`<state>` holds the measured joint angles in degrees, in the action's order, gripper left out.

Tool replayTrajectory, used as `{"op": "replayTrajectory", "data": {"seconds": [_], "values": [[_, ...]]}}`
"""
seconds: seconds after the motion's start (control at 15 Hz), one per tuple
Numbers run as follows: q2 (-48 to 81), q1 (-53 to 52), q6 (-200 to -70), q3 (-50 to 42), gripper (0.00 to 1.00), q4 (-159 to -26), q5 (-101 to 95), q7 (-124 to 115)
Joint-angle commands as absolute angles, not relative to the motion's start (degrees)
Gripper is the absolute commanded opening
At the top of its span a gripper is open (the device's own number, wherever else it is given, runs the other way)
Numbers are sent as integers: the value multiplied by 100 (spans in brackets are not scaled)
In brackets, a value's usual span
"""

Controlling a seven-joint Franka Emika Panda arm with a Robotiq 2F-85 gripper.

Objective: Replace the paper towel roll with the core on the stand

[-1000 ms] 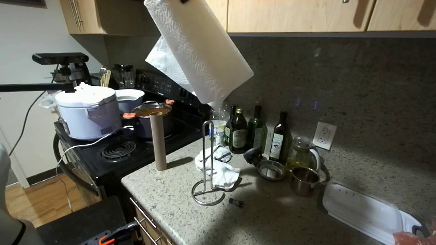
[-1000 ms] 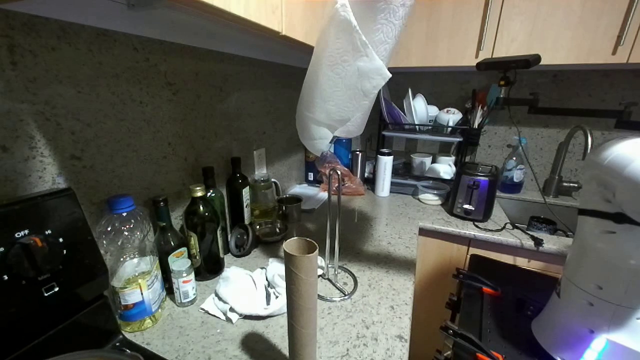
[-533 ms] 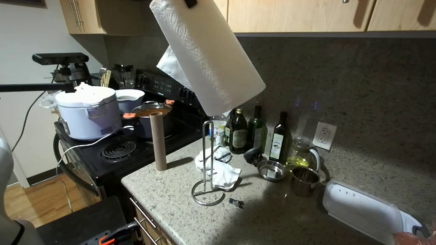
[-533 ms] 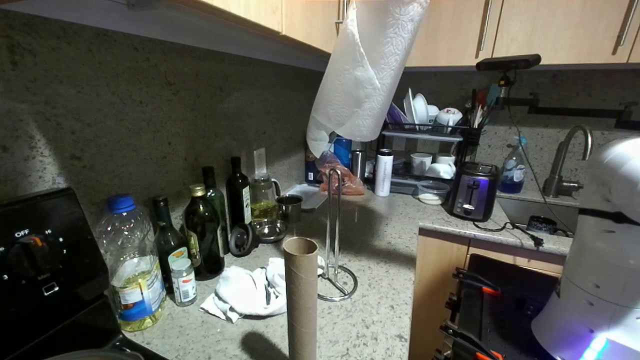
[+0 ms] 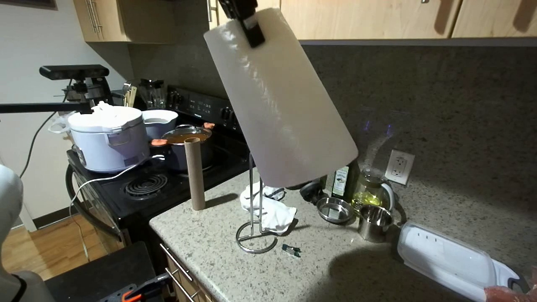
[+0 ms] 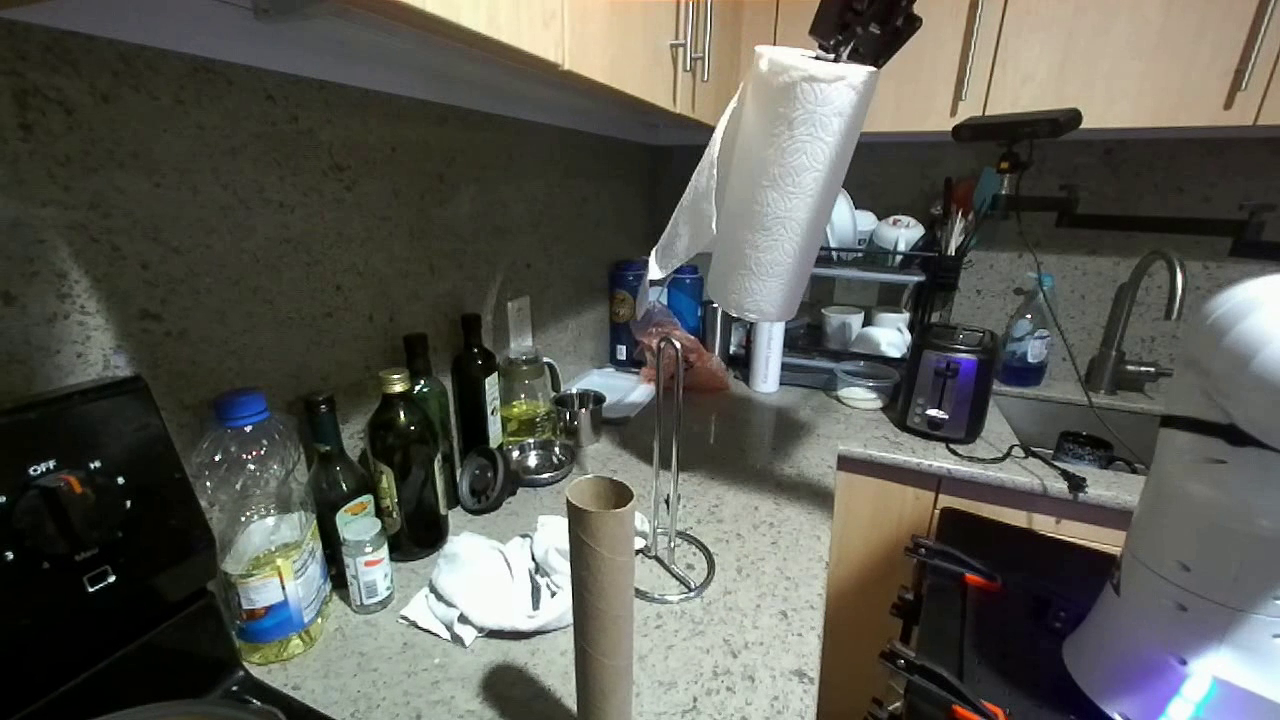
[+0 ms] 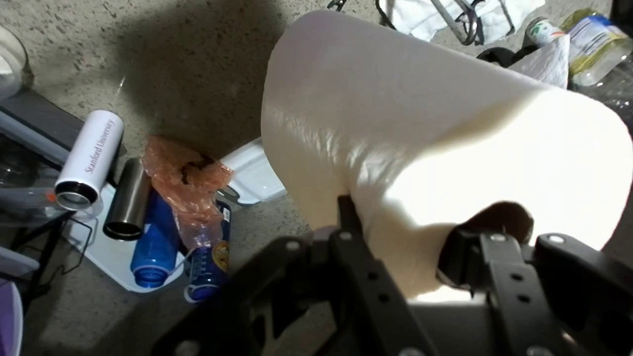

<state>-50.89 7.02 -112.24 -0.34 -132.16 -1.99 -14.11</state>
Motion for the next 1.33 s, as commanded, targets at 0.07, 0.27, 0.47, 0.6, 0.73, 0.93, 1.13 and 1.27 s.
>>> {"op": "replayTrajectory", "data": {"seconds": [0.07, 0.27, 0.47, 0.6, 0.73, 0.93, 1.13, 1.27], "values": [[-5298, 1082, -12048, -218, 9, -13906, -72, -1795], [-5141, 1287, -12425, -281, 9, -14161, -20, -2009], [-4911, 1393, -12624, -344, 9, -14366, 117, -2109], [-4697, 1404, -12692, -414, 9, -14433, 251, -2111], [-4451, 1398, -12826, -494, 9, -14500, 423, -2081], [-4072, 1378, -12964, -594, 9, -14546, 672, -2058], [-3749, 1373, -13122, -623, 9, -14596, 879, -2066], [-3614, 1397, -13206, -588, 9, -14644, 915, -2095]]}}
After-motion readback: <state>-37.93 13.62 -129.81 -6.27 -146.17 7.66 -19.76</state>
